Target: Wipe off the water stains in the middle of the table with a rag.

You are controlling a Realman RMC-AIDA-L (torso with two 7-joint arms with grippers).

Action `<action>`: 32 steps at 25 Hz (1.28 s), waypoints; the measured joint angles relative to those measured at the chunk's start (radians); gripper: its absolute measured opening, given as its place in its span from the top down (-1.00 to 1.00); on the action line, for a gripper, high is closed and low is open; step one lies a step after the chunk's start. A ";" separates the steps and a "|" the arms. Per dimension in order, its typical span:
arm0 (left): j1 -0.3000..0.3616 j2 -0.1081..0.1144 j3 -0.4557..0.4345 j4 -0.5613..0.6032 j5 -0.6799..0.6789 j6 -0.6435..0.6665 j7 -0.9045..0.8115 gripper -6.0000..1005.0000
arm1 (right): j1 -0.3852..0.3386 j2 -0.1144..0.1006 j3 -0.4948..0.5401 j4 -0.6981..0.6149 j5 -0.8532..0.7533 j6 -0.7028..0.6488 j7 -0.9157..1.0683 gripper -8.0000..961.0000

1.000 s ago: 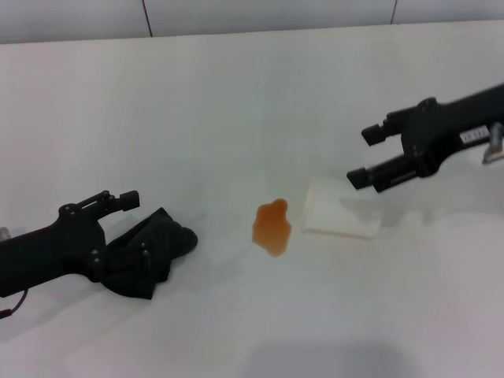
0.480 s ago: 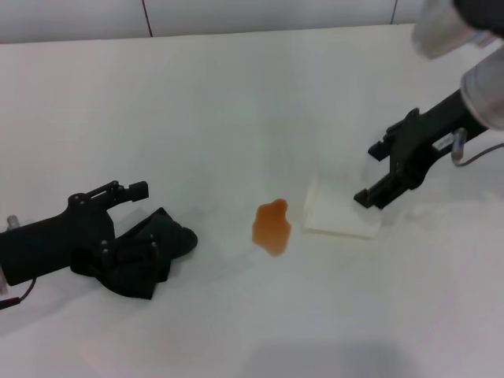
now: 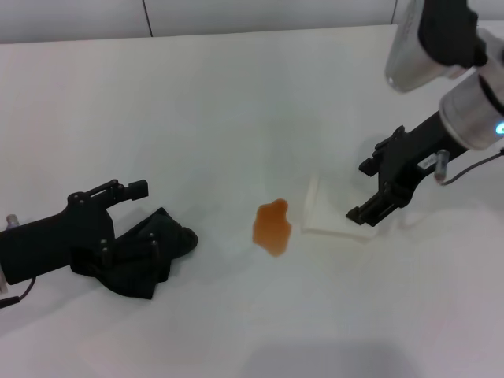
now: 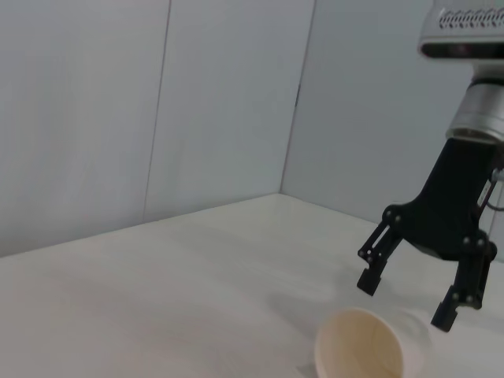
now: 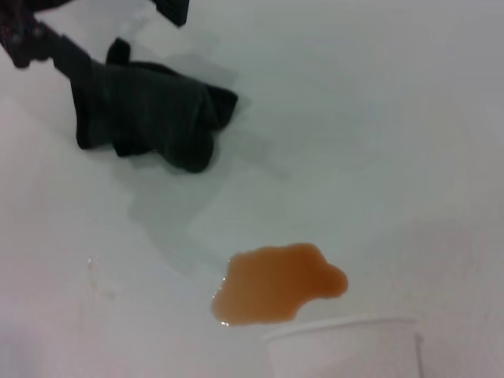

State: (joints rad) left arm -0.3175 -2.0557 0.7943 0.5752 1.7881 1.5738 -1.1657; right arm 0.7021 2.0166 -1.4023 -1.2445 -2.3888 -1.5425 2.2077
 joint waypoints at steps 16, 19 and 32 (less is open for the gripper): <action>0.005 -0.001 0.000 0.000 0.001 0.000 0.000 -0.77 | -0.010 0.002 -0.133 0.047 -0.025 0.102 -0.001 -0.79; 0.007 -0.003 0.000 0.000 0.000 -0.001 0.000 -0.77 | -0.010 0.002 -0.140 0.054 -0.027 0.109 -0.001 -0.79; 0.011 -0.003 0.000 0.000 -0.003 0.000 0.000 -0.77 | -0.010 0.003 -0.142 0.089 -0.027 0.140 0.000 -0.75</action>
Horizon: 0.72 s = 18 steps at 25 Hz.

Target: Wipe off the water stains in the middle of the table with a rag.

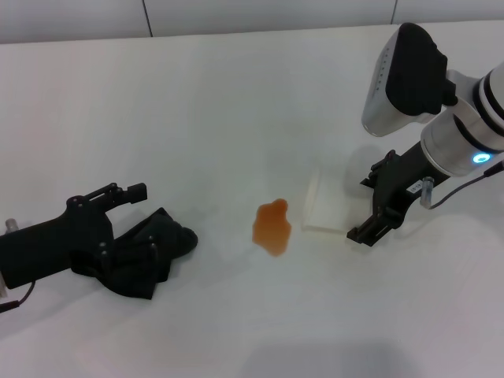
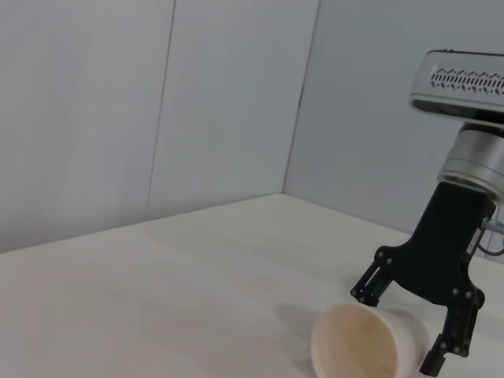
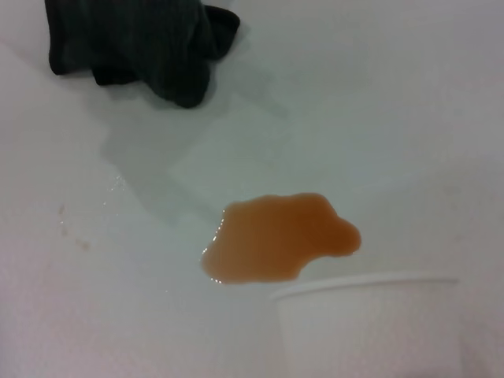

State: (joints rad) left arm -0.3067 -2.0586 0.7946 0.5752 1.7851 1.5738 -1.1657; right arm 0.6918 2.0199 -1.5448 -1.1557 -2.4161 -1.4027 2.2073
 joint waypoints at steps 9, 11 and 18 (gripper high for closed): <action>0.002 -0.001 0.000 0.000 0.000 0.000 0.000 -0.77 | 0.000 0.002 0.000 0.001 0.000 0.015 0.011 -0.65; 0.002 -0.001 0.000 0.000 0.000 0.000 0.000 -0.77 | 0.000 0.002 0.000 0.001 0.001 0.016 0.014 -0.63; 0.002 -0.002 0.000 0.000 0.000 0.000 0.000 -0.77 | 0.000 0.002 0.000 0.000 0.002 0.011 0.015 -0.56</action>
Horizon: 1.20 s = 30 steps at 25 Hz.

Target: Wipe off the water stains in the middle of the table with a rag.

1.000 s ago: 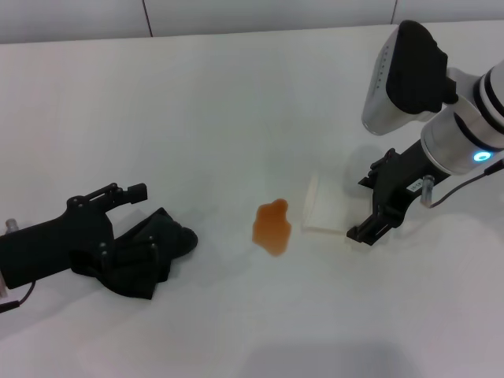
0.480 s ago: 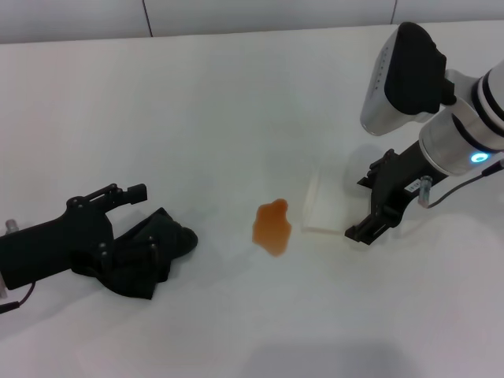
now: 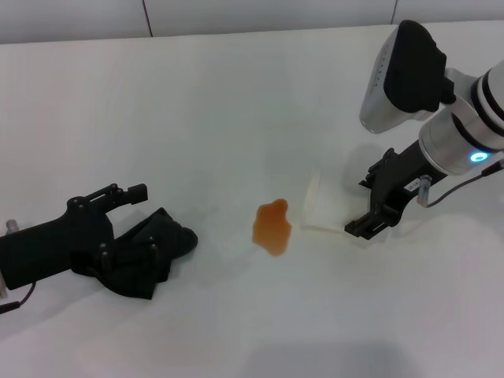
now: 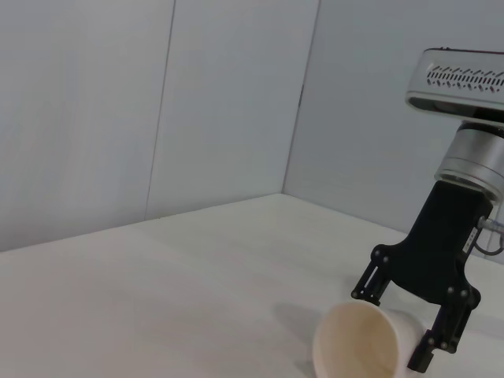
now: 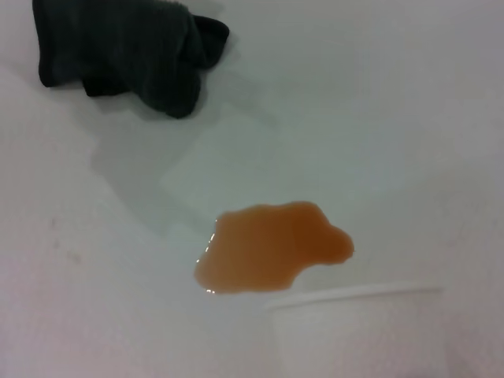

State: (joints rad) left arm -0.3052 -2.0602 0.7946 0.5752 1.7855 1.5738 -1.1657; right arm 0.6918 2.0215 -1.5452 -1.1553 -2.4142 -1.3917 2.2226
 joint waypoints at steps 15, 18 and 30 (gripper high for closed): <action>0.000 0.002 0.000 0.000 -0.002 0.000 0.000 -0.77 | -0.074 -0.007 0.096 -0.130 0.105 -0.012 -0.048 -0.33; -0.003 0.003 0.000 0.000 -0.003 0.000 0.001 -0.77 | -0.134 -0.009 0.171 -0.184 0.206 -0.012 -0.130 -0.32; -0.009 0.006 0.000 0.000 -0.007 0.000 0.001 -0.77 | -0.290 -0.009 0.338 -0.060 0.639 0.007 -0.565 -0.30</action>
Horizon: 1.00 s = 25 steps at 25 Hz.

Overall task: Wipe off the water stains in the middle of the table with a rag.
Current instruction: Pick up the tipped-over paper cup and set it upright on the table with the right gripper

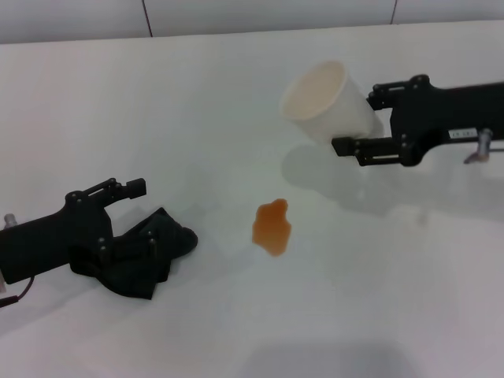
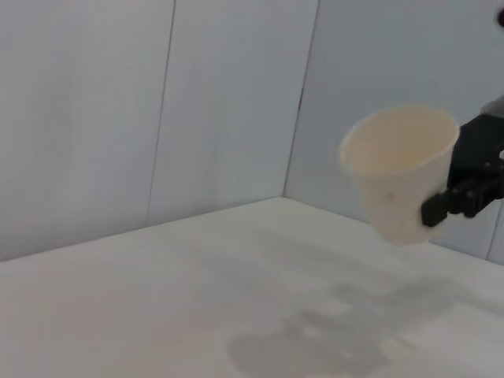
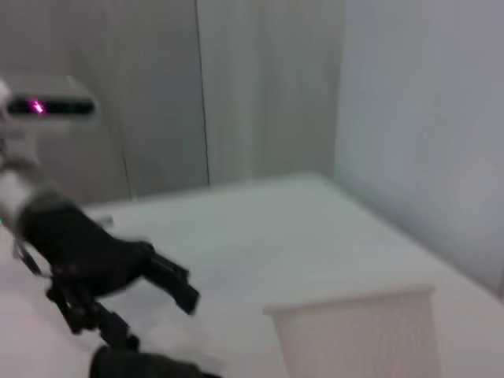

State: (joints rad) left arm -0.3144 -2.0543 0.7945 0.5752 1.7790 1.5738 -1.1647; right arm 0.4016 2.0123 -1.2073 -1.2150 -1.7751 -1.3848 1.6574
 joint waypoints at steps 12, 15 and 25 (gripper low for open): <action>-0.009 -0.001 0.000 0.000 -0.001 -0.004 -0.001 -0.77 | -0.009 0.004 0.005 0.525 0.354 0.042 -0.640 -0.30; -0.012 -0.001 0.000 0.000 -0.001 -0.006 -0.001 -0.77 | 0.003 0.007 0.001 0.593 0.370 0.083 -0.711 -0.29; -0.013 -0.001 0.000 0.000 -0.001 -0.008 -0.001 -0.77 | -0.006 0.001 -0.055 0.628 0.370 0.205 -0.756 -0.29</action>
State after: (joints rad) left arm -0.3273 -2.0556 0.7945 0.5752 1.7775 1.5661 -1.1658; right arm 0.3951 2.0134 -1.2620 -0.5869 -1.4054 -1.1794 0.9011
